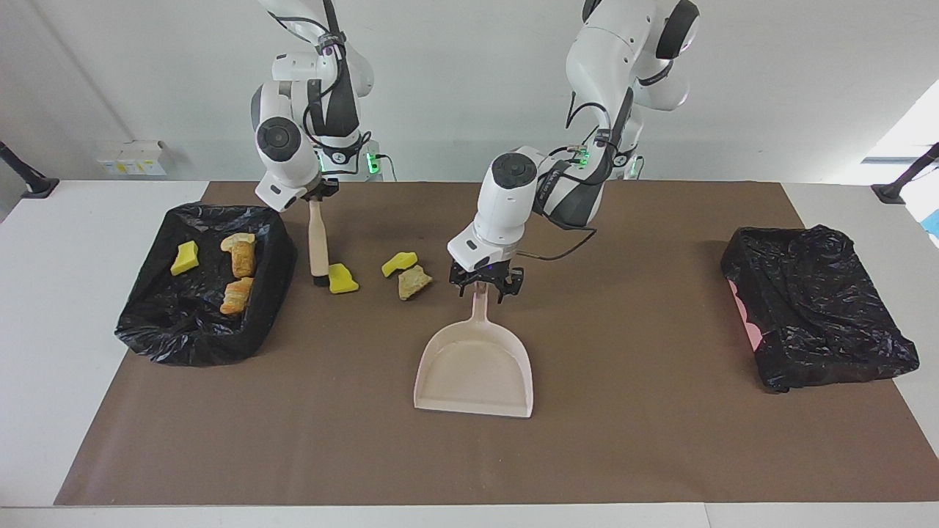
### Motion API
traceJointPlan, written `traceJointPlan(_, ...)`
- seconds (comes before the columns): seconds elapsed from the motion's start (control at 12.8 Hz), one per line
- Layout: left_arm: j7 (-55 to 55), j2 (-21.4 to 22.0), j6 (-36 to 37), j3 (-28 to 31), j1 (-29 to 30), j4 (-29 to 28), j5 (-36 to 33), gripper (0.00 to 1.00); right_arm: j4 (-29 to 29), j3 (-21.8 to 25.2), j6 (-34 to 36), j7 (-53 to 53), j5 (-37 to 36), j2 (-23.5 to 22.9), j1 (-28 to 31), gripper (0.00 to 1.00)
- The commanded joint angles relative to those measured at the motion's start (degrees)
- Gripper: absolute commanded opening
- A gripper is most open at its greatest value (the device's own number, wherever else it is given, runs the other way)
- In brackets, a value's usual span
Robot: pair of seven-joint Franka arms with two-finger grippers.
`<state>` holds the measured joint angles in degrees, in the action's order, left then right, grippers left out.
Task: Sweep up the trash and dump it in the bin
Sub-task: 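Grasp the dustpan with the left gripper while the right gripper grasps the brush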
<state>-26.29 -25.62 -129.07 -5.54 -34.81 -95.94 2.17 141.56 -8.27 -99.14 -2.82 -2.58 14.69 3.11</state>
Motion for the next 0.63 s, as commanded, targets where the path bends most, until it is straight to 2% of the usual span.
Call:
traceJointPlan(0.0, -0.3, 0.0, 2.8, 0.4, -0.3, 1.4, 0.6, 0.13, 0.8, -0.1, -0.2, -0.5, 3.8, 1.7, -3.9, 0.00)
traceJointPlan(0.08, -0.2, 0.0, 5.4, 0.4, -0.3, 1.9, 1.6, 0.00, 0.7, -0.2, -0.3, 0.9, 5.4, 1.7, -4.7, 0.00)
traceJointPlan(0.39, 0.9, 2.8, 10.7, 1.1, -0.2, 2.1, 1.5, 0.00, 0.3, -0.2, -3.9, 7.6, 8.4, 1.5, -11.4, 0.00)
traceJointPlan(0.55, 3.7, 4.3, 12.3, 1.6, 0.4, 1.5, 0.8, 0.00, -0.3, -0.2, -4.4, 10.4, 10.6, 1.1, -12.9, 0.00)
